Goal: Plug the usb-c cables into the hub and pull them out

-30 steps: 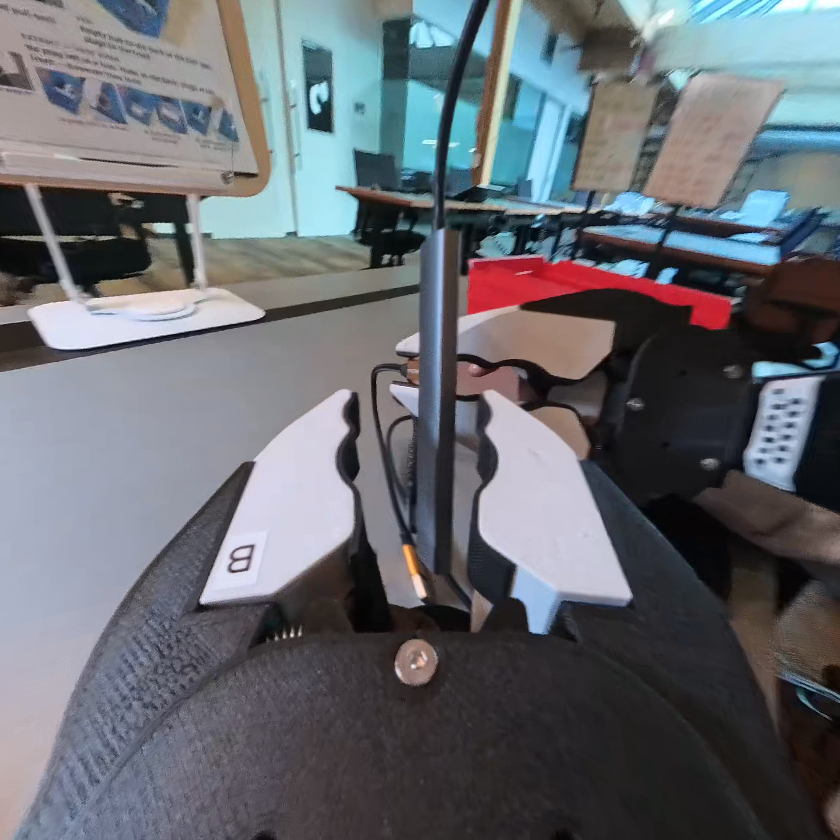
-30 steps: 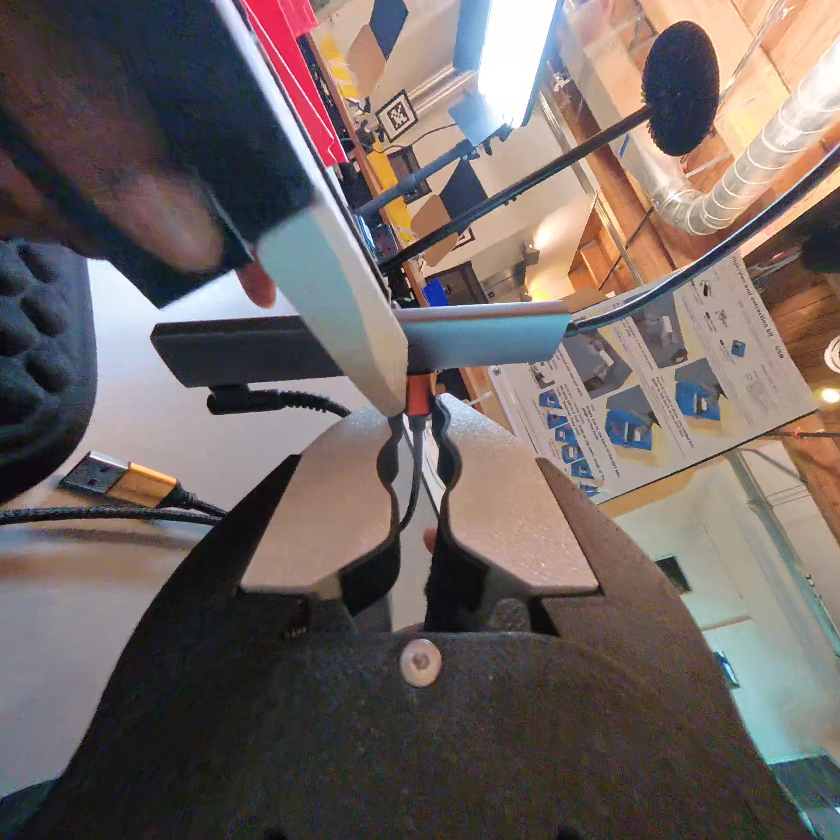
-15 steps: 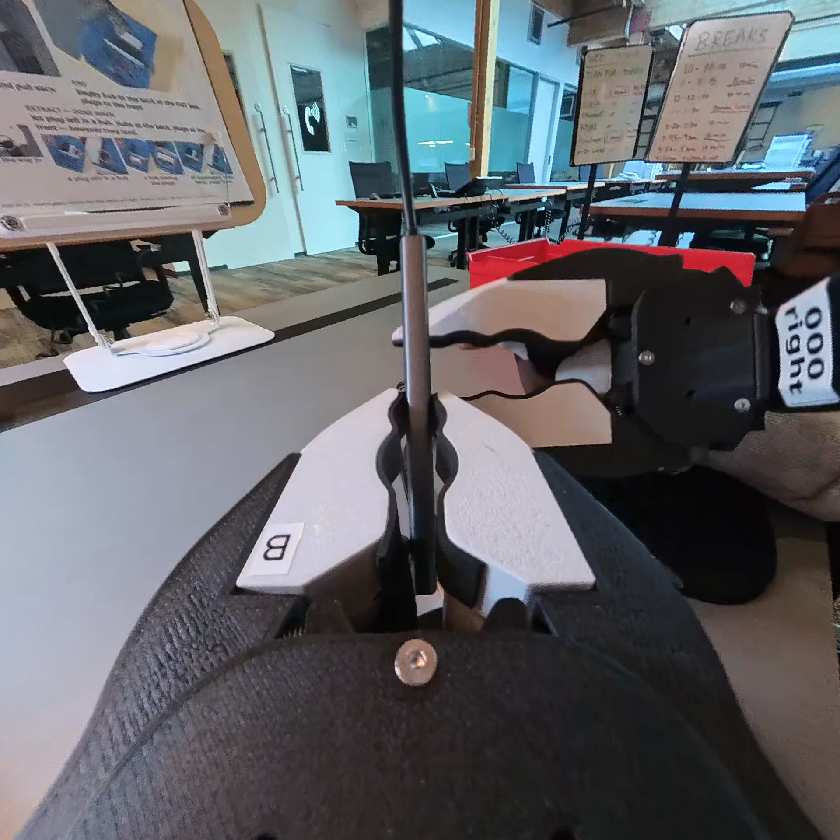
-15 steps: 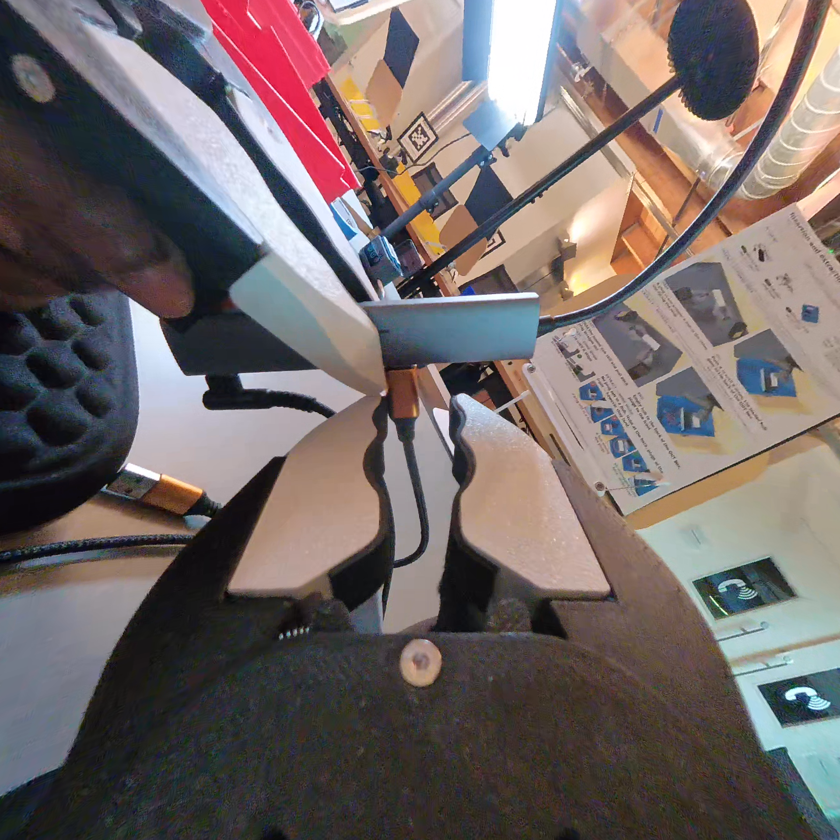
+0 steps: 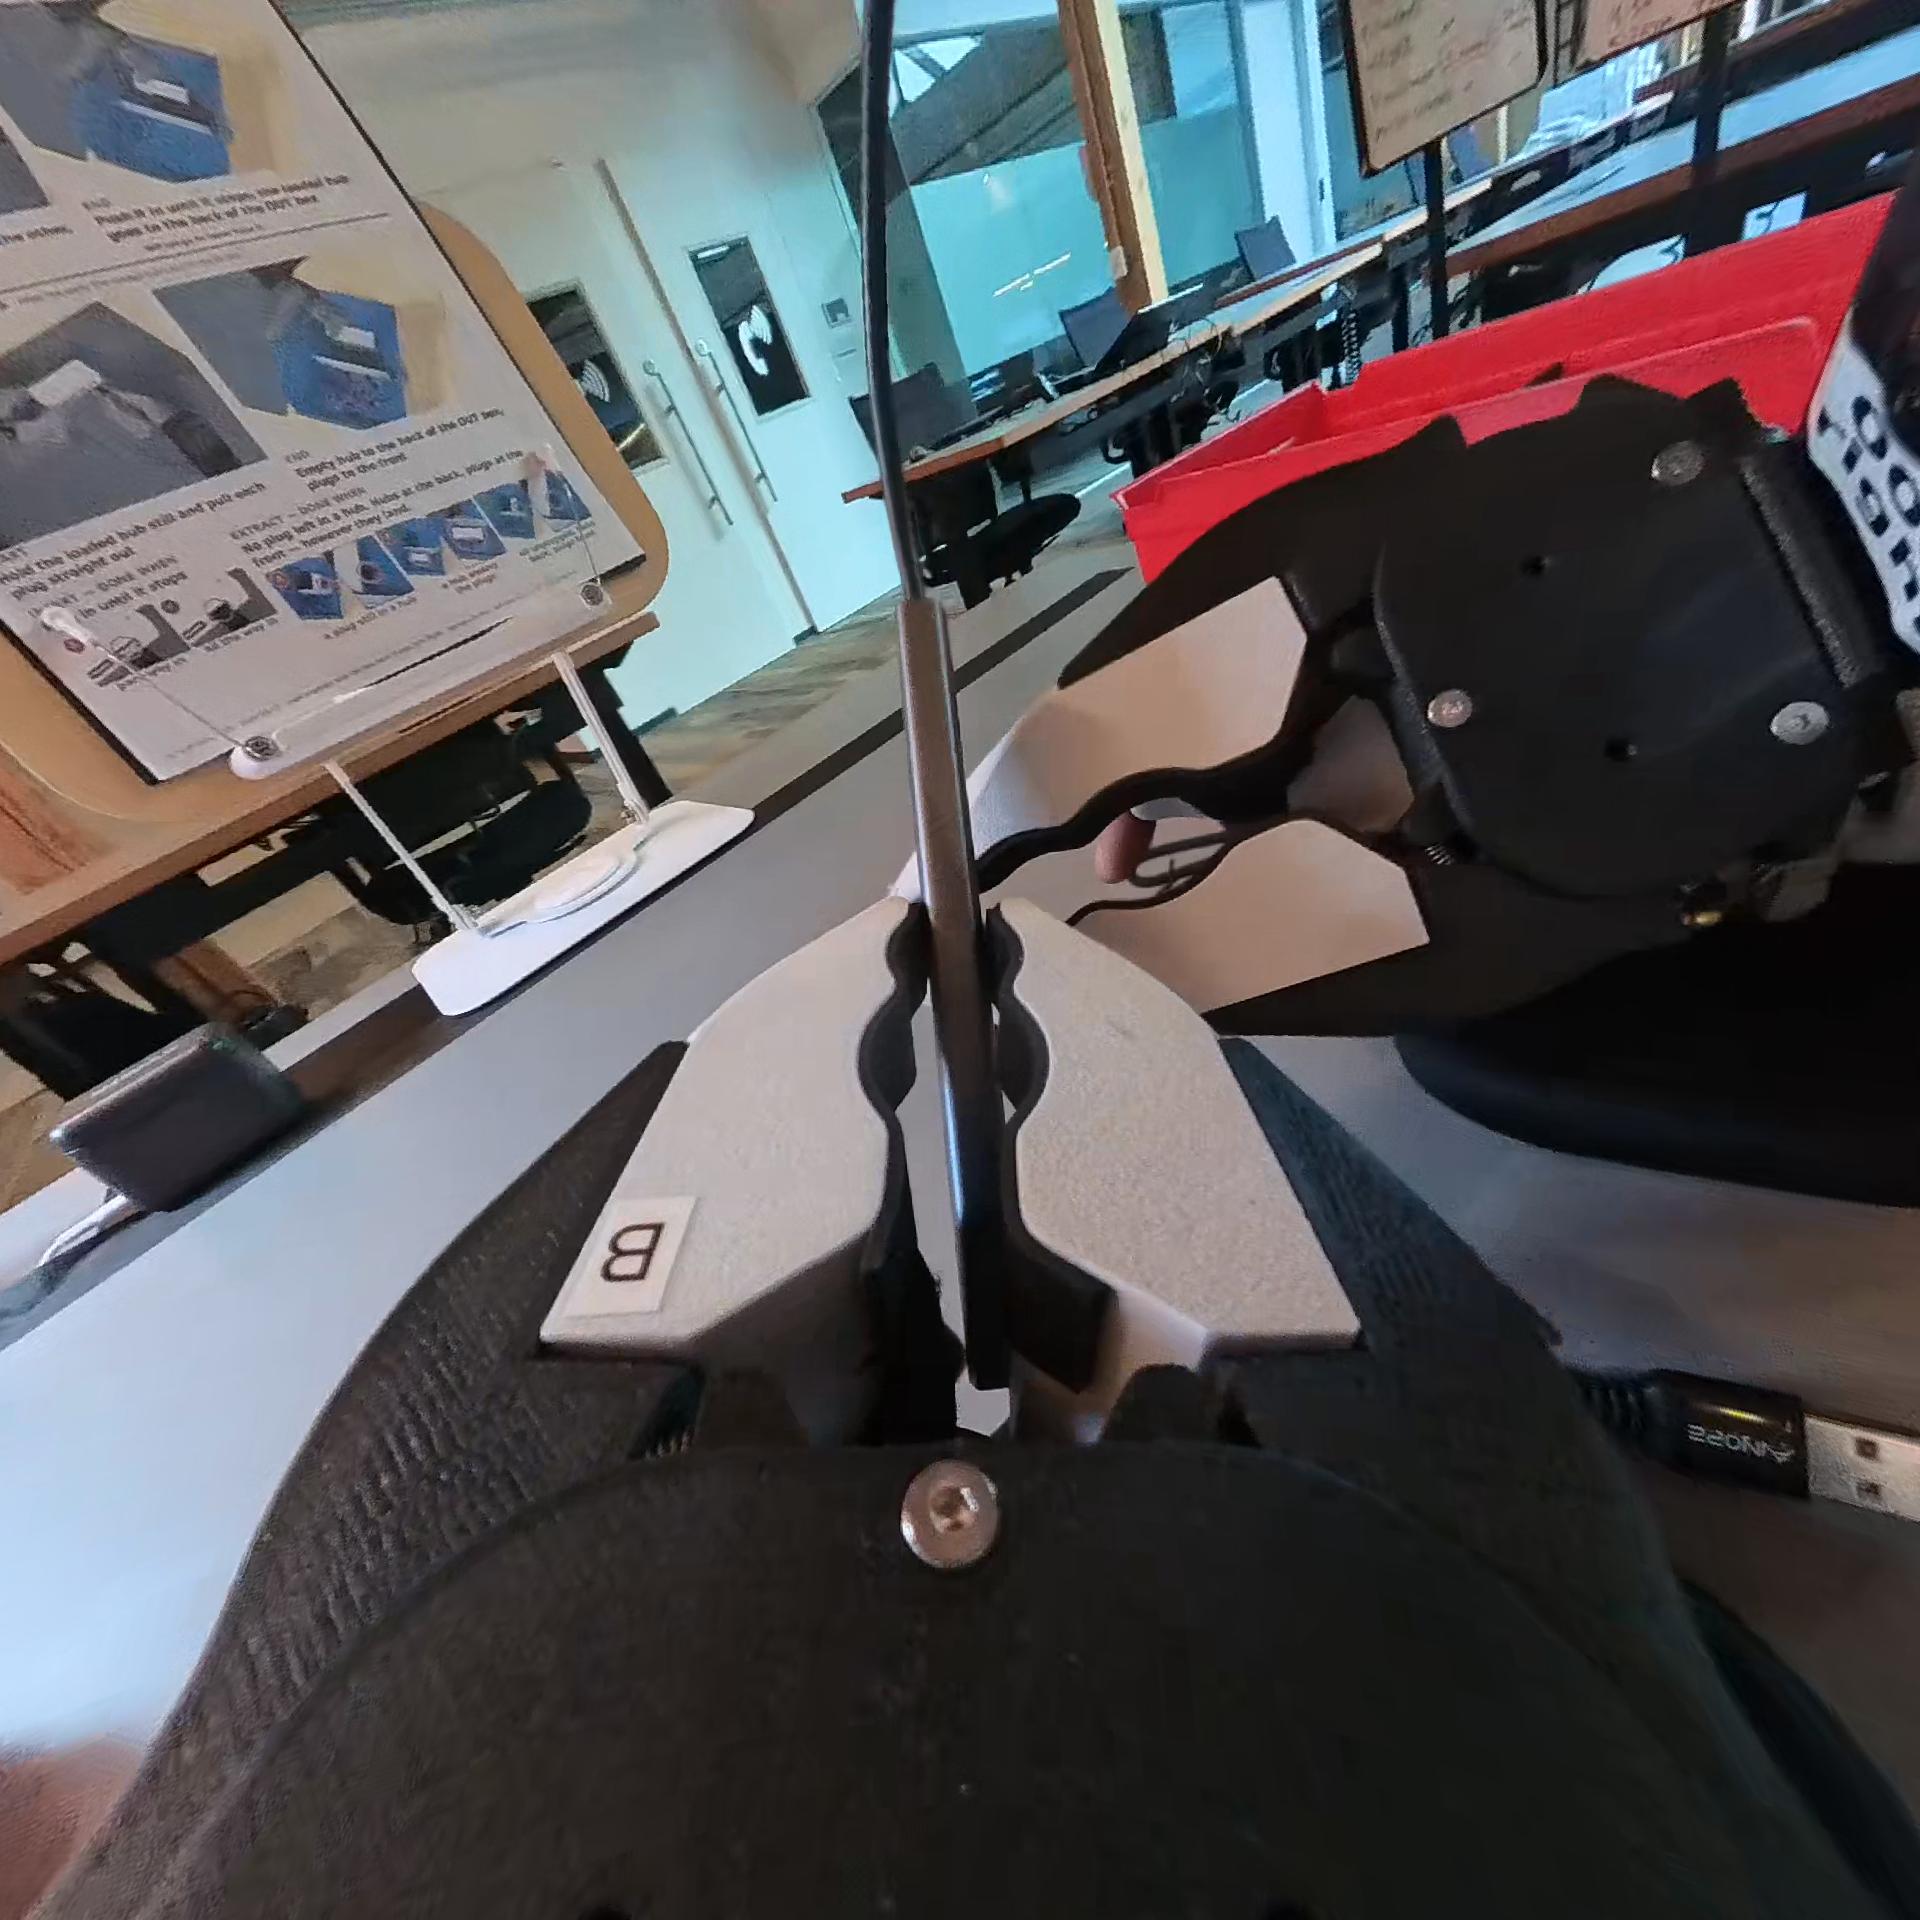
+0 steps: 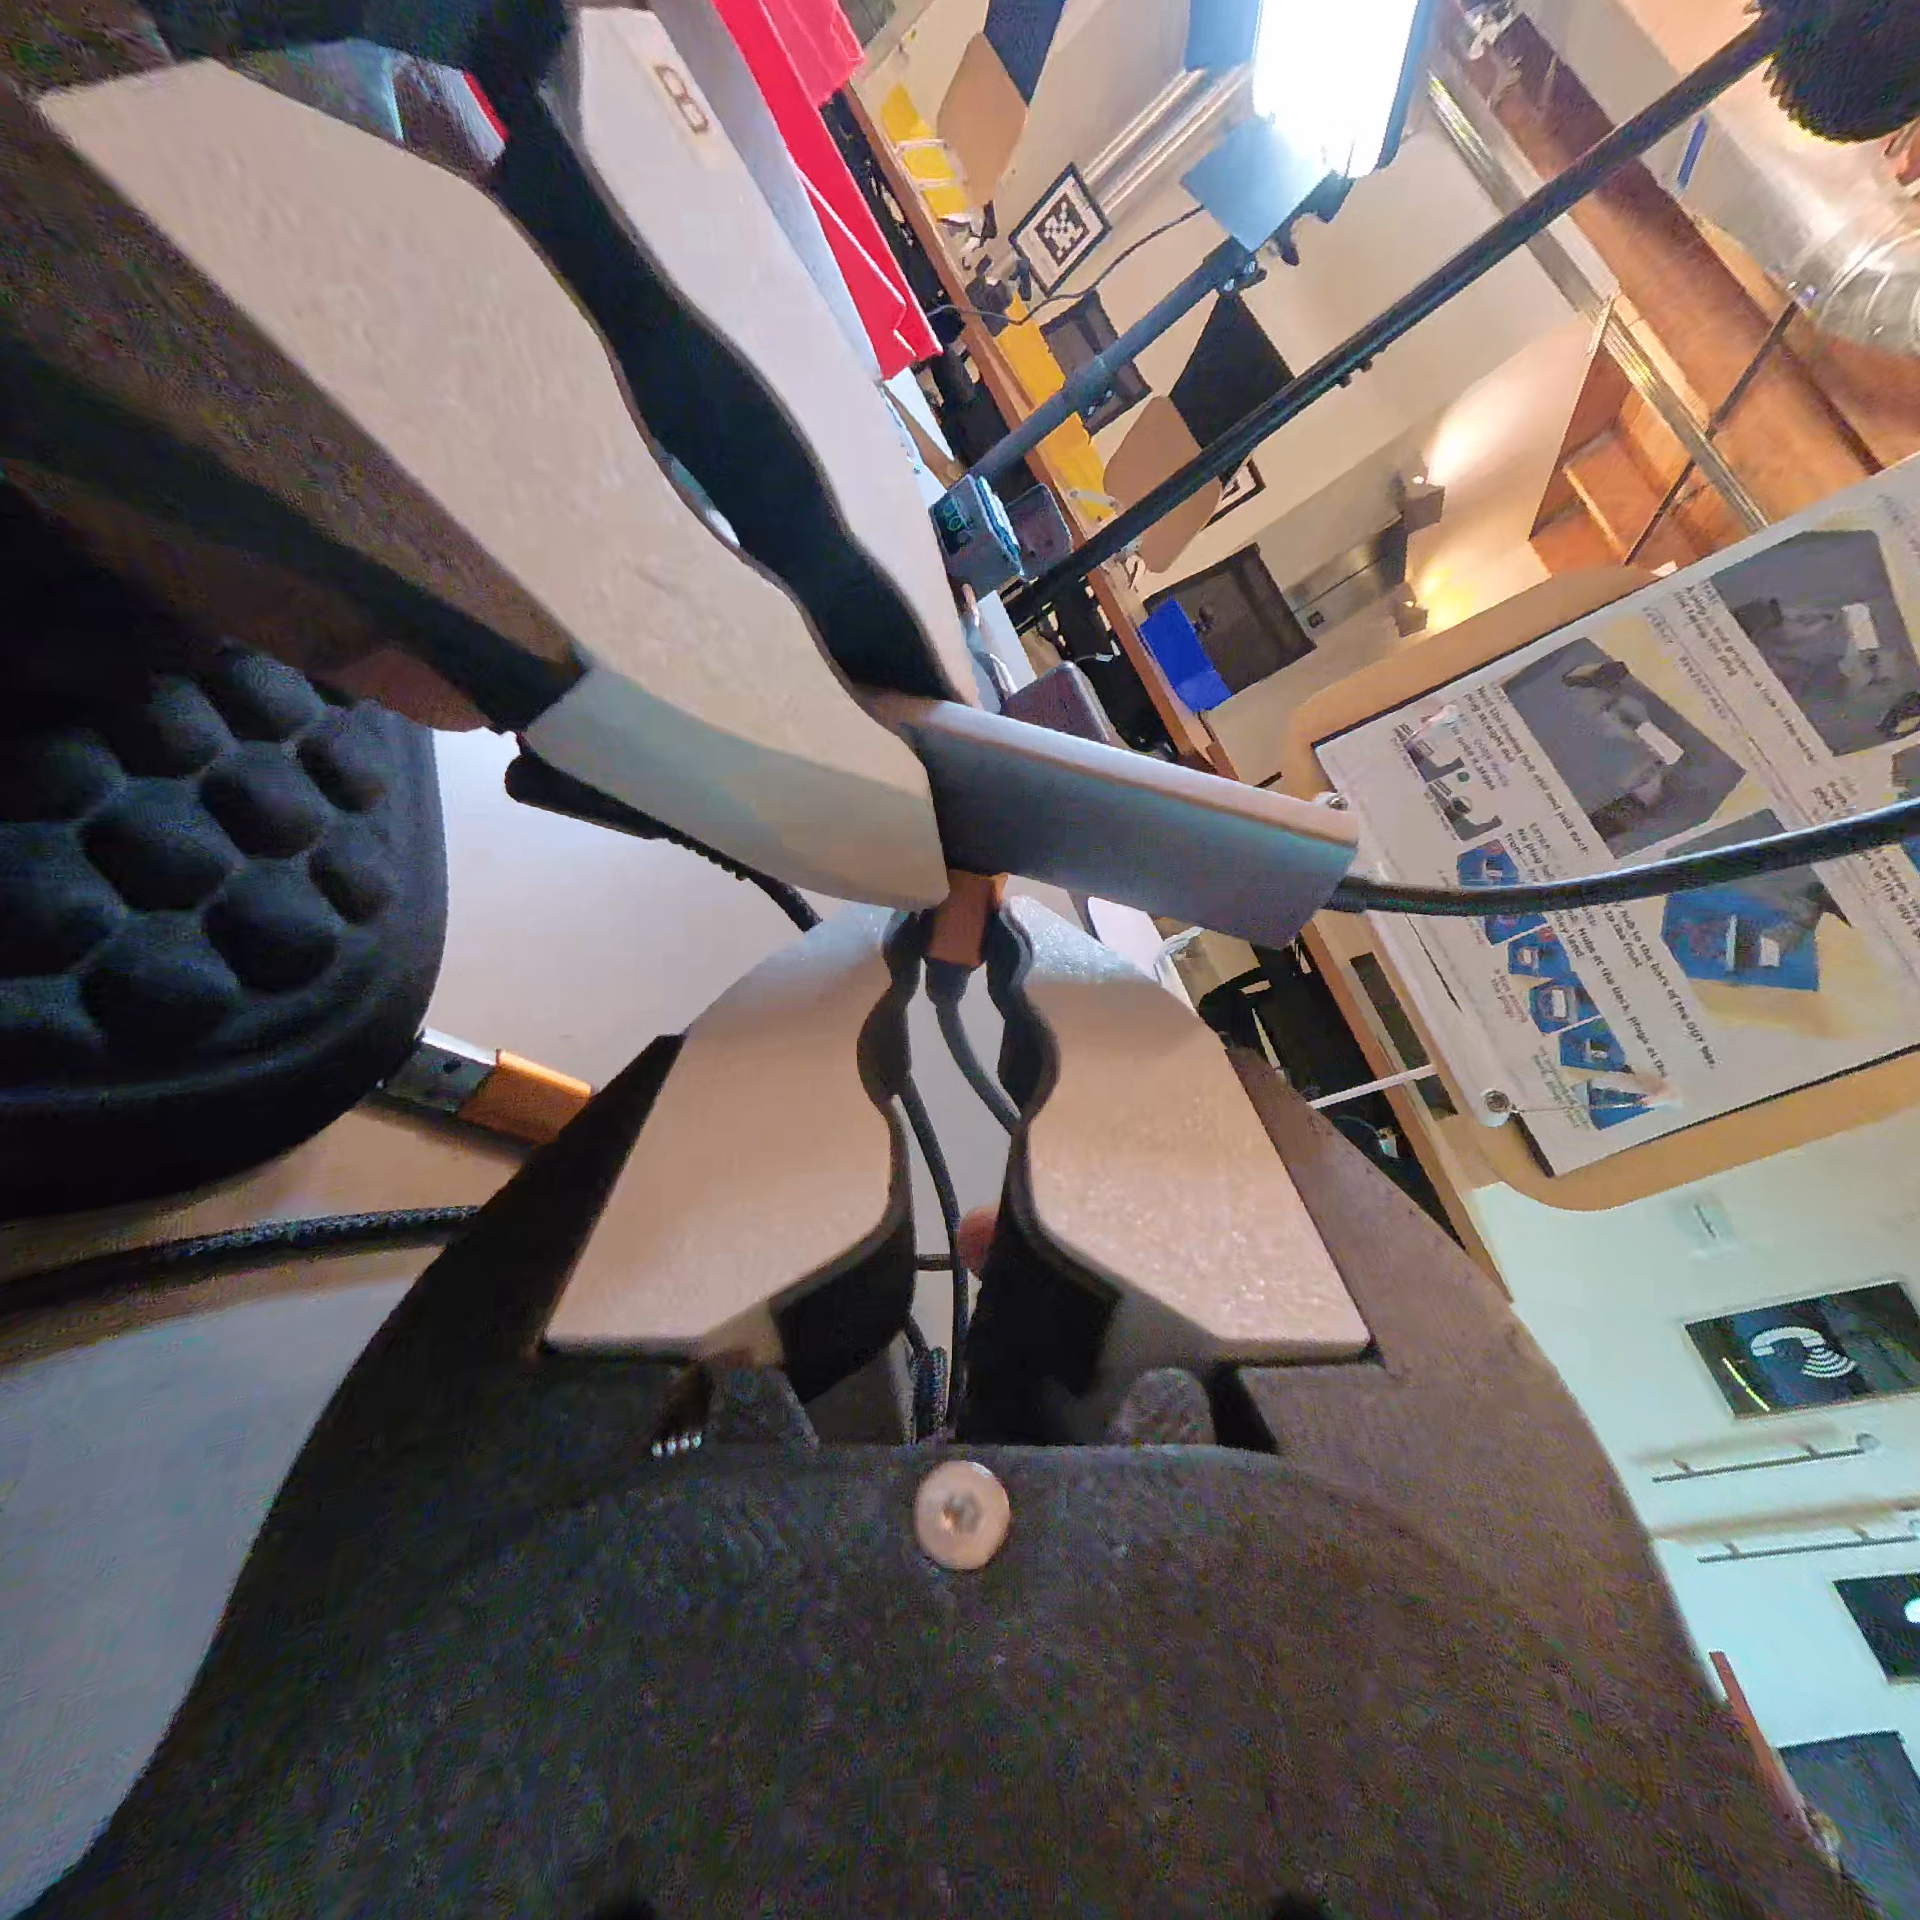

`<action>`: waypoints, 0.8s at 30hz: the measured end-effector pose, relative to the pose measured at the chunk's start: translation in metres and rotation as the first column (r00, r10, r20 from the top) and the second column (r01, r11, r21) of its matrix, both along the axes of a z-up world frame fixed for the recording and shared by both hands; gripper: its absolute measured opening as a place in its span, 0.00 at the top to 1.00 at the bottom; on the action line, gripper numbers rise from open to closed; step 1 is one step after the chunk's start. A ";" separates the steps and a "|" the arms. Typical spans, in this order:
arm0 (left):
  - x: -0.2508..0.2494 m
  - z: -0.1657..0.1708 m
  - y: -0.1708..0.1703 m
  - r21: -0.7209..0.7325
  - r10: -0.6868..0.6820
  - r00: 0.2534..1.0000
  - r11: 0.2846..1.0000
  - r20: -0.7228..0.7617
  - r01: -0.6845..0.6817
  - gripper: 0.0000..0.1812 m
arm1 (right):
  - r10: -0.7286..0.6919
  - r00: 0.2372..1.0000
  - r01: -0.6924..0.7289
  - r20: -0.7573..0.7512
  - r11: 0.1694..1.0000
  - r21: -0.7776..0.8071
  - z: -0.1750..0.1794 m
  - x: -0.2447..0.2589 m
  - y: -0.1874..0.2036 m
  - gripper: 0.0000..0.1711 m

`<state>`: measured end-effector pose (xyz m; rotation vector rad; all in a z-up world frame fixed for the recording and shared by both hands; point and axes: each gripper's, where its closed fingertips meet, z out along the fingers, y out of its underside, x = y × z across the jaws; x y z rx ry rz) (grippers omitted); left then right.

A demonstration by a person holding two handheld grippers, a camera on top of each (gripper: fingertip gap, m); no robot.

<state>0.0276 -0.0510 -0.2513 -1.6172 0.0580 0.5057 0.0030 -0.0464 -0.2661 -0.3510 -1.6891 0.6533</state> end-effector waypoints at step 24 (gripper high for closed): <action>-0.025 0.025 -0.016 0.251 -0.061 0.957 0.968 0.285 -0.013 0.72 | 0.080 0.997 -0.074 0.015 0.968 -0.241 0.021 0.007 -0.007 0.93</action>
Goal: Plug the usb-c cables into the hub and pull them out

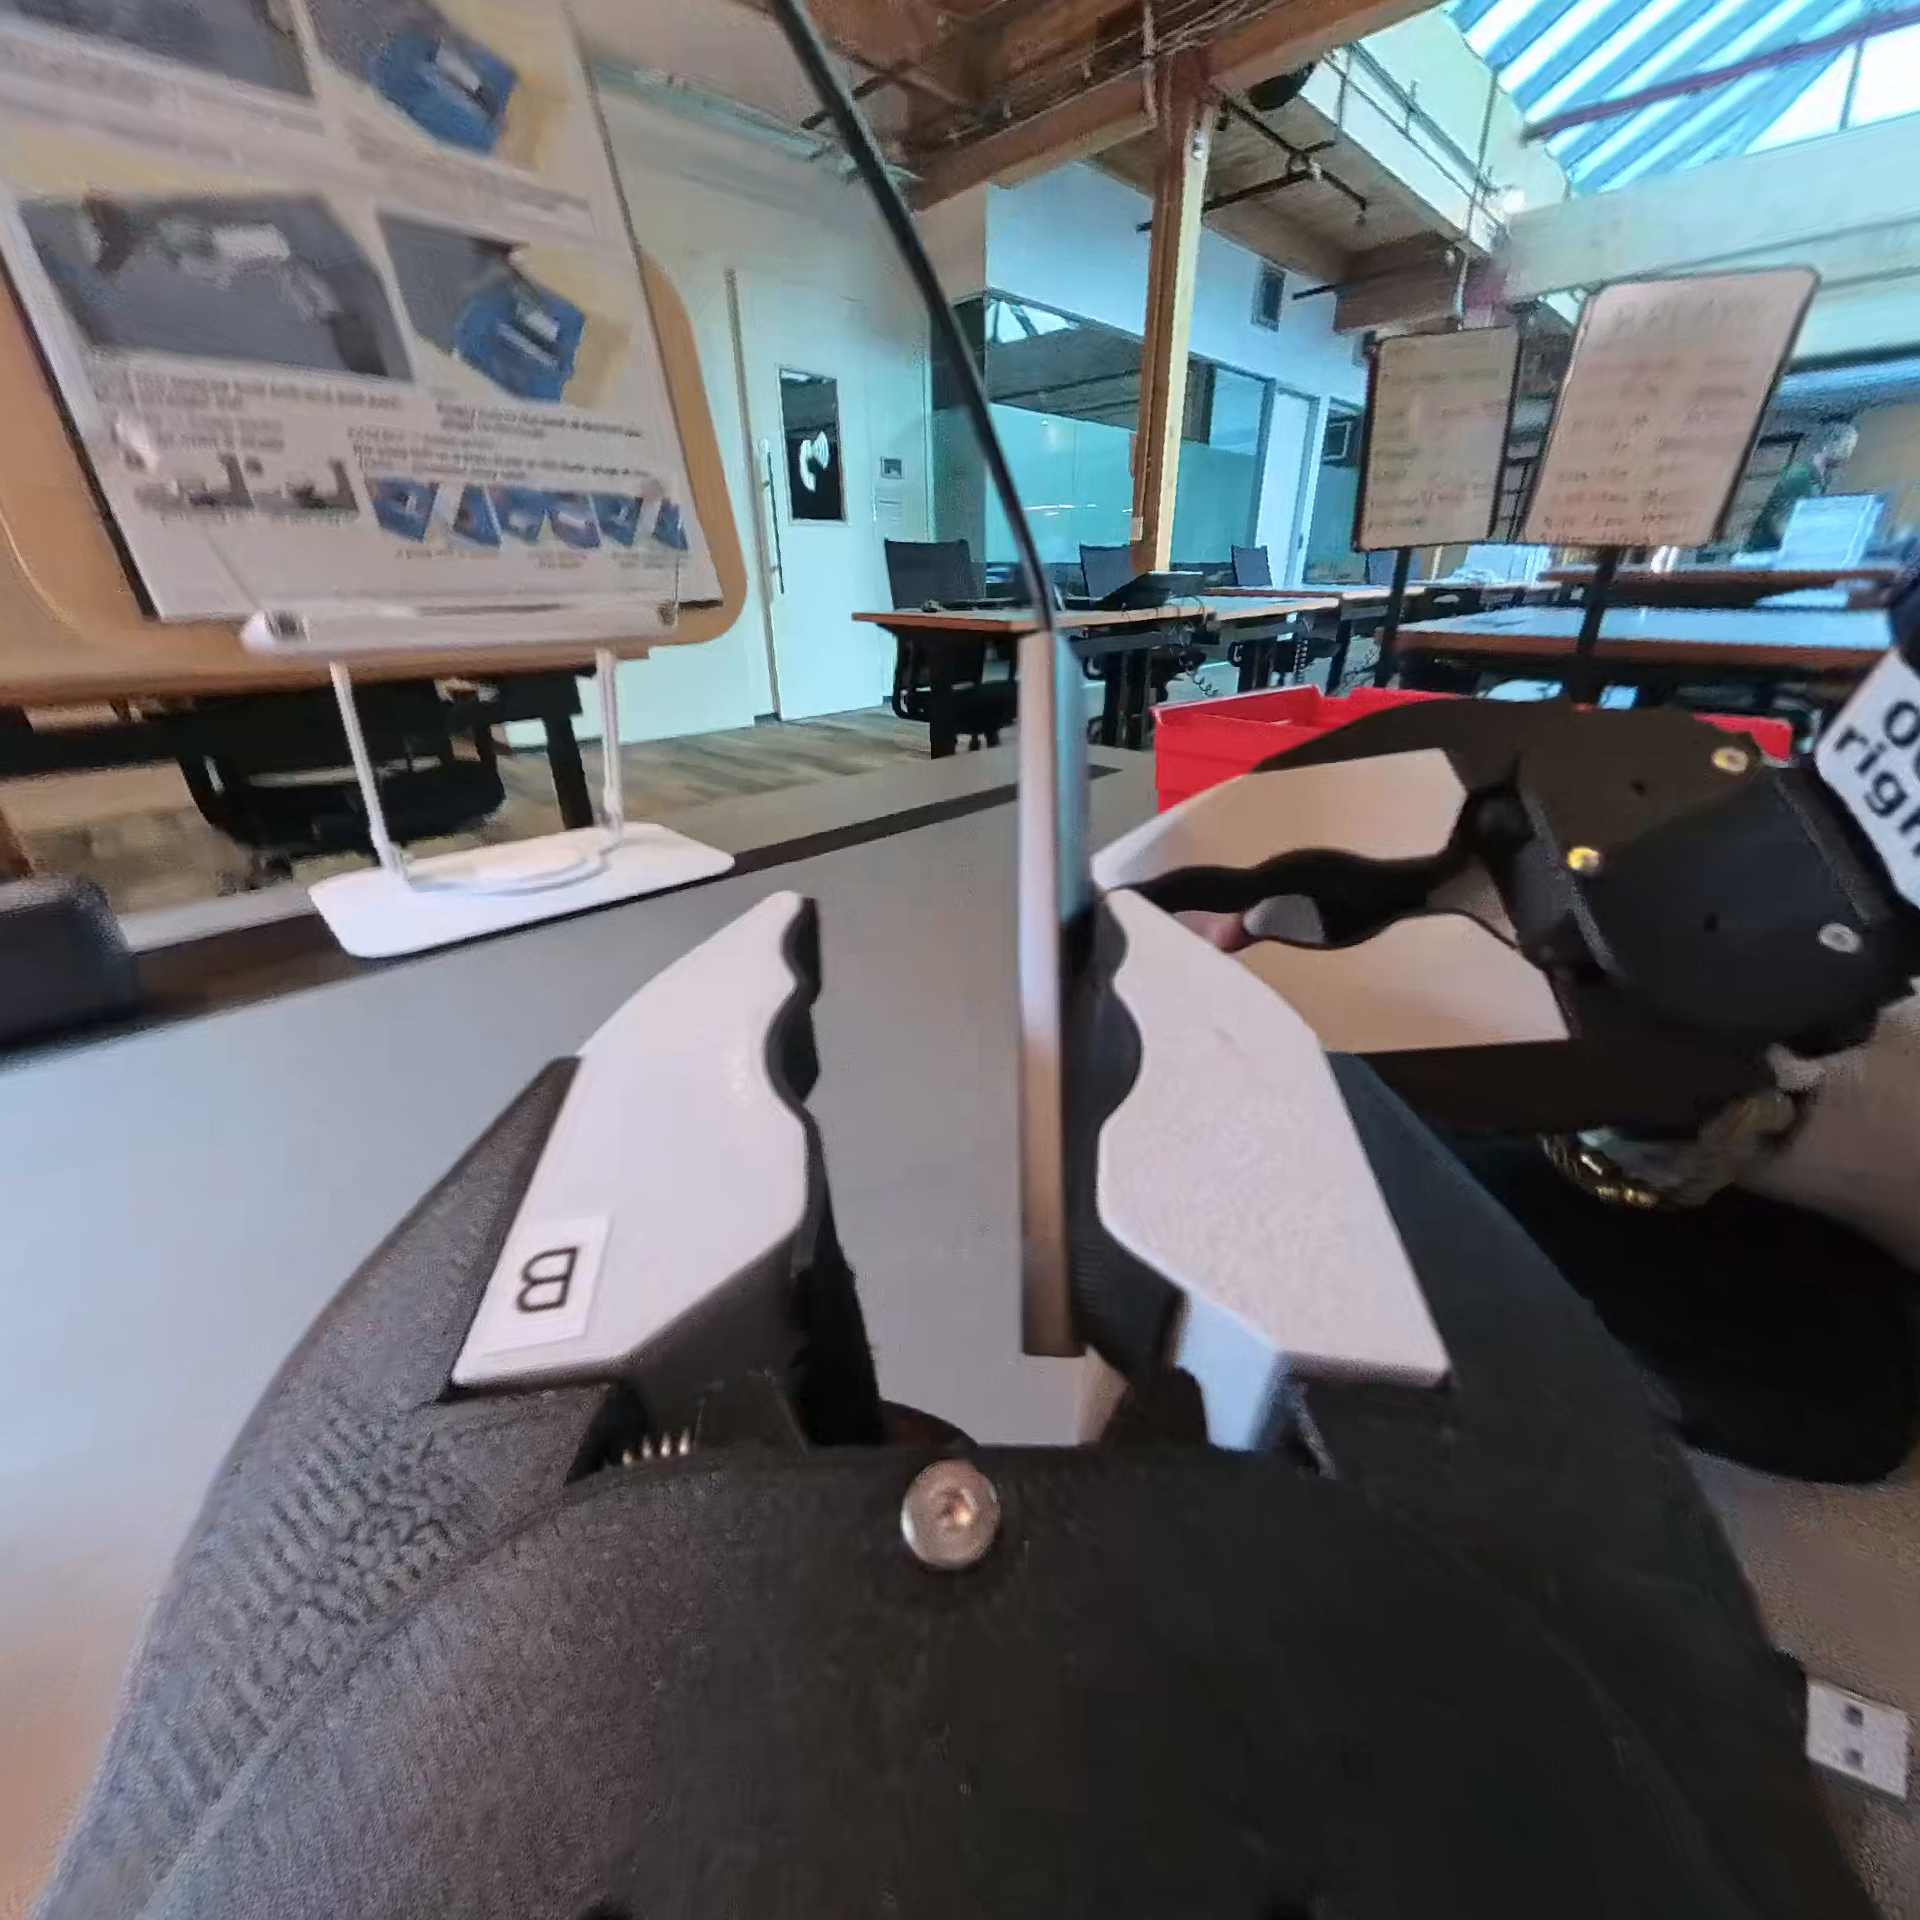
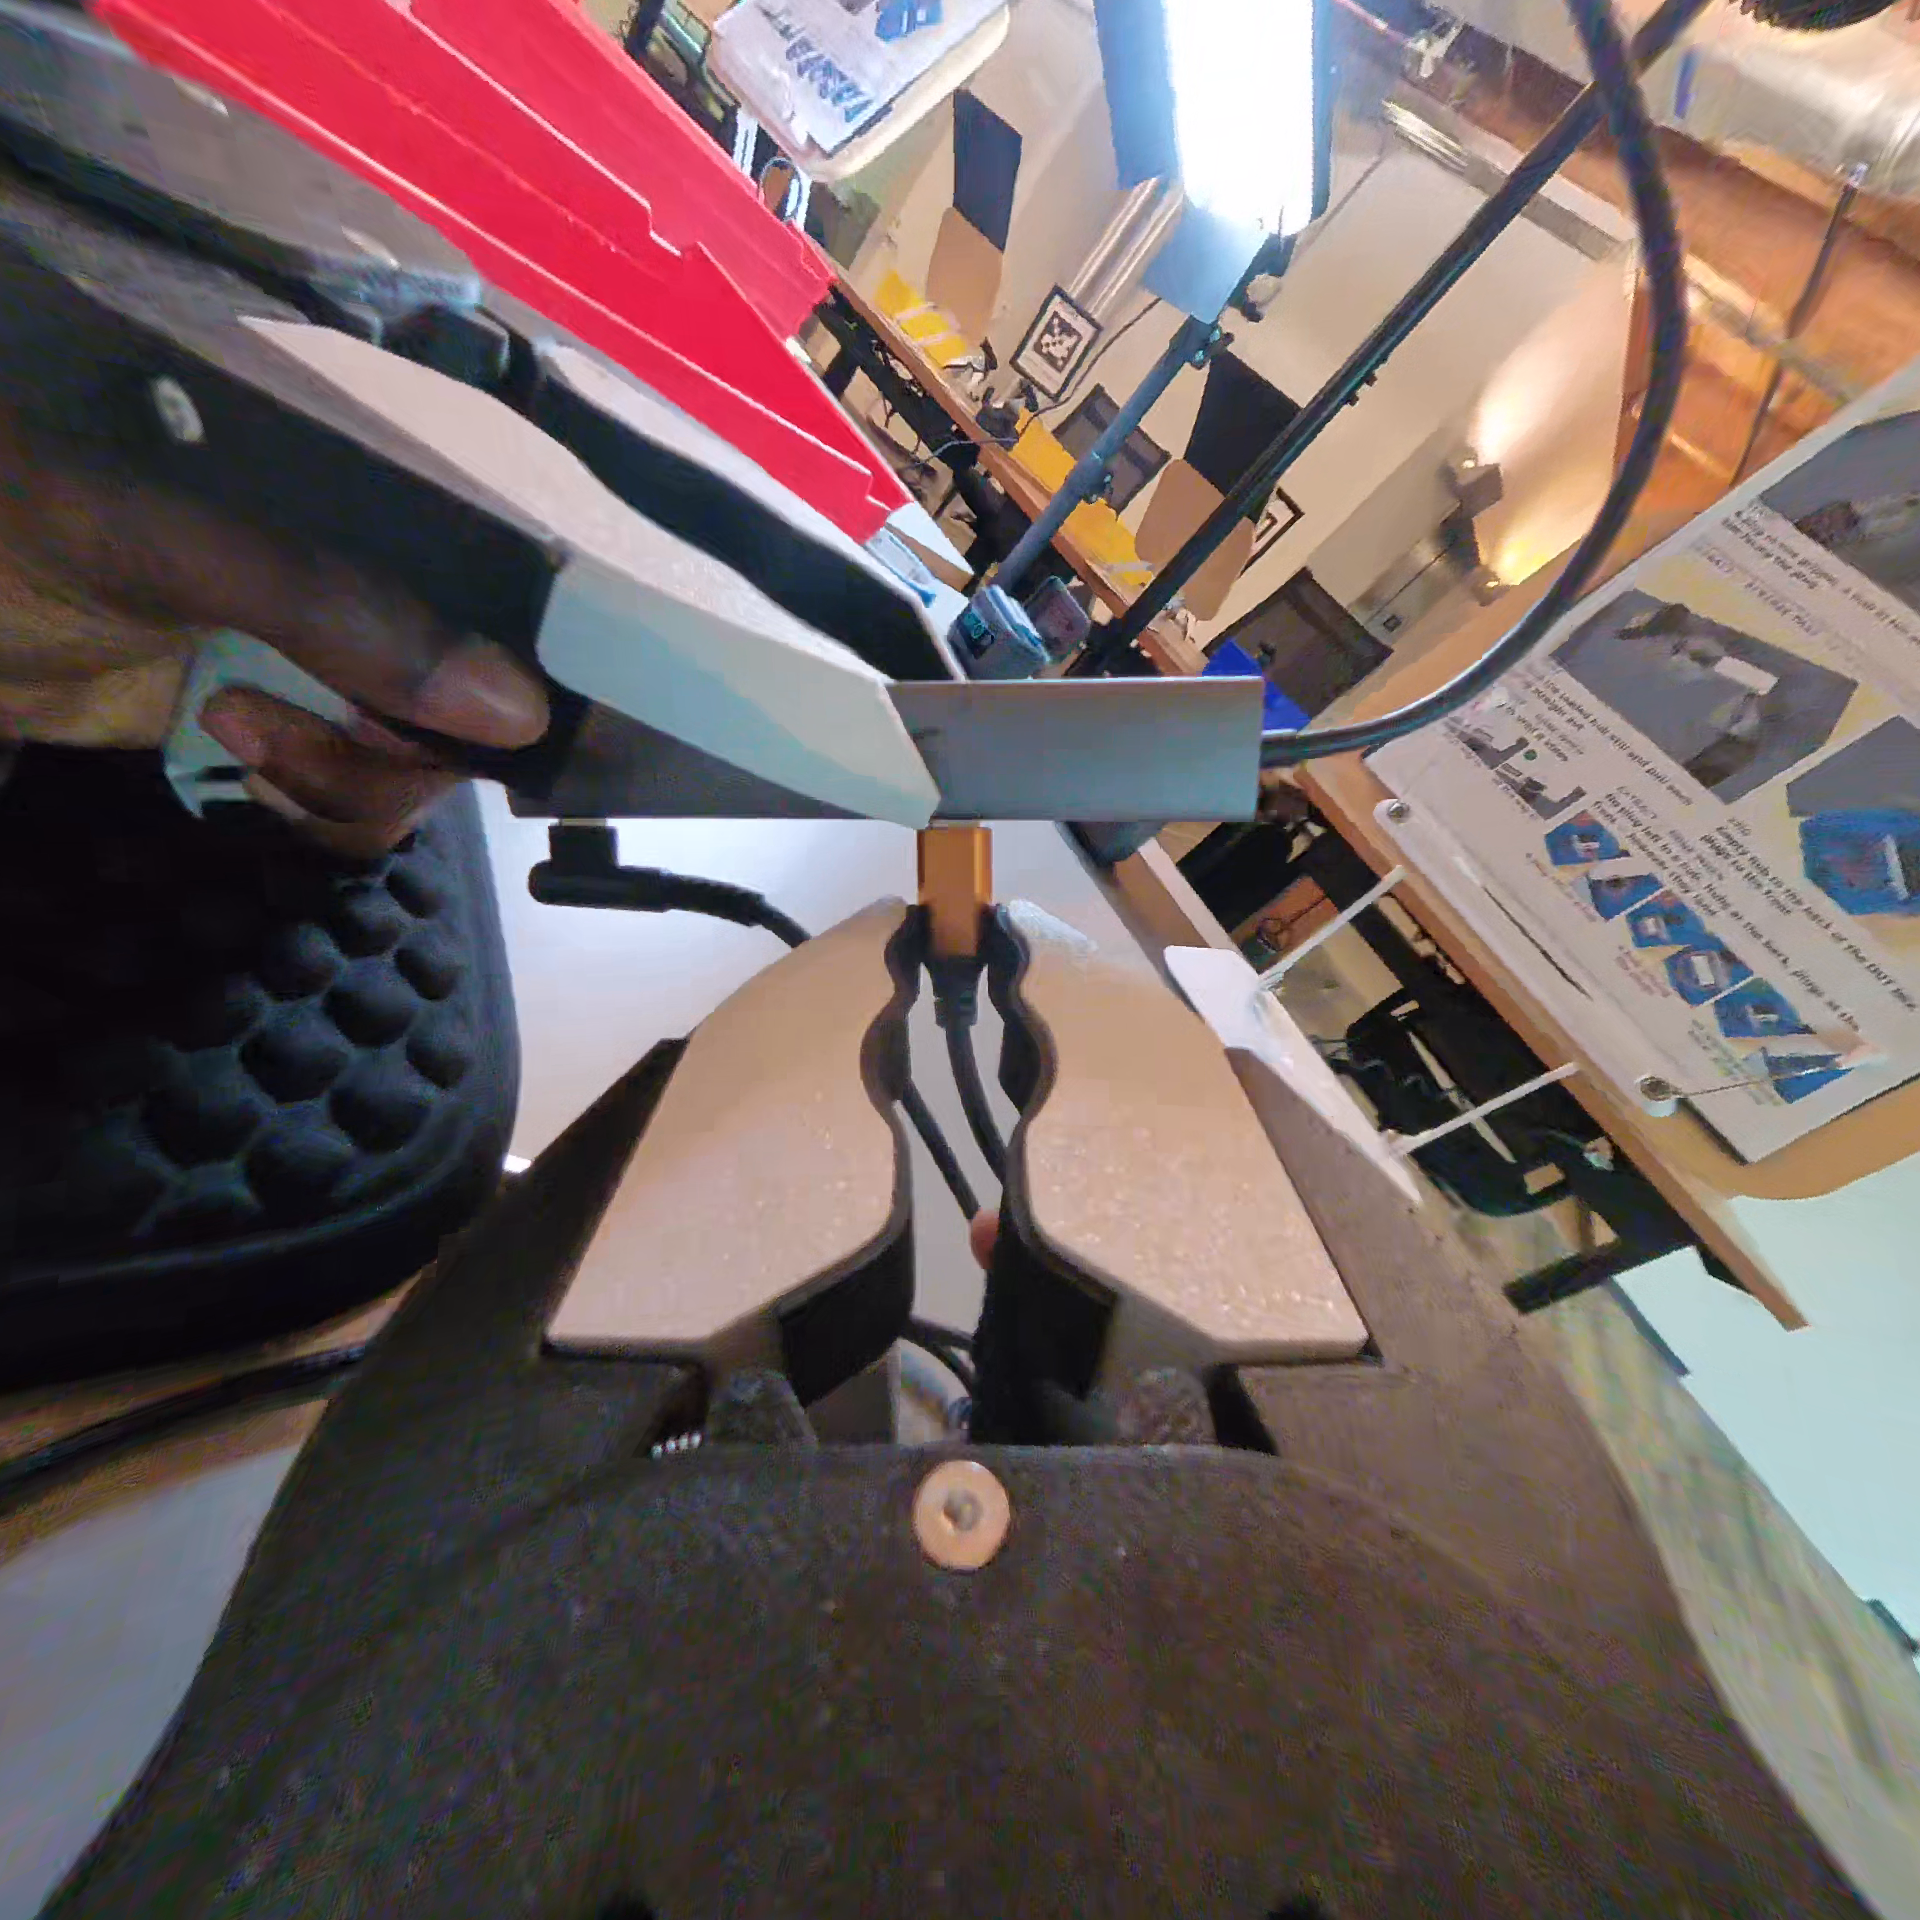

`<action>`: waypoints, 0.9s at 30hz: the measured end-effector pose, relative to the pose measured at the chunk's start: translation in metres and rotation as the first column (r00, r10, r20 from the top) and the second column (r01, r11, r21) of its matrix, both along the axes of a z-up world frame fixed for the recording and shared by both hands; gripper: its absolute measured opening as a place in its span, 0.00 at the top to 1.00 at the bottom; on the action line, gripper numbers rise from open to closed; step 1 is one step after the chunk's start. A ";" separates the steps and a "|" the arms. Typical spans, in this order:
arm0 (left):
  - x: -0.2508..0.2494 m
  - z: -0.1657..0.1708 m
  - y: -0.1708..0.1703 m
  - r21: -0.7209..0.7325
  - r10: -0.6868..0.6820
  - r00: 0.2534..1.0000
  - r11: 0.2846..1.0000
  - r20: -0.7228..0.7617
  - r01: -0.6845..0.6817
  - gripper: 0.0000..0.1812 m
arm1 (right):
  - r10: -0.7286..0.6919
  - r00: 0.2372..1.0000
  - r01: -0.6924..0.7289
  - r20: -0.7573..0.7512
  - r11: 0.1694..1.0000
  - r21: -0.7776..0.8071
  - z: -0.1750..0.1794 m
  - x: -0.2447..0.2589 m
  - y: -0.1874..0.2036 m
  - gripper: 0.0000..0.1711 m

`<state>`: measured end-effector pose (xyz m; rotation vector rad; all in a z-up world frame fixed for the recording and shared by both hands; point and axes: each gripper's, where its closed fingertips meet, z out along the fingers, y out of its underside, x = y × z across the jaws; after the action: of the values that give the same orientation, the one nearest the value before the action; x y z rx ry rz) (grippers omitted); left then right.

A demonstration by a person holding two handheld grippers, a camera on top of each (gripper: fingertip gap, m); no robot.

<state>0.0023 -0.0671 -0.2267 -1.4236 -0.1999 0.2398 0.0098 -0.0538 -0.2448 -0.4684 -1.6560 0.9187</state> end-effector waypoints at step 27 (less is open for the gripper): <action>0.018 -0.028 0.019 -0.244 -0.097 0.979 0.969 -0.178 0.051 0.95 | -0.122 0.992 0.126 -0.036 0.970 0.209 -0.021 -0.014 0.006 0.91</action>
<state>0.0203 -0.0485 -0.2546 -1.6323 0.0408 0.3443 -0.0046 -0.0478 -0.2662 -0.4089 -1.6619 0.6454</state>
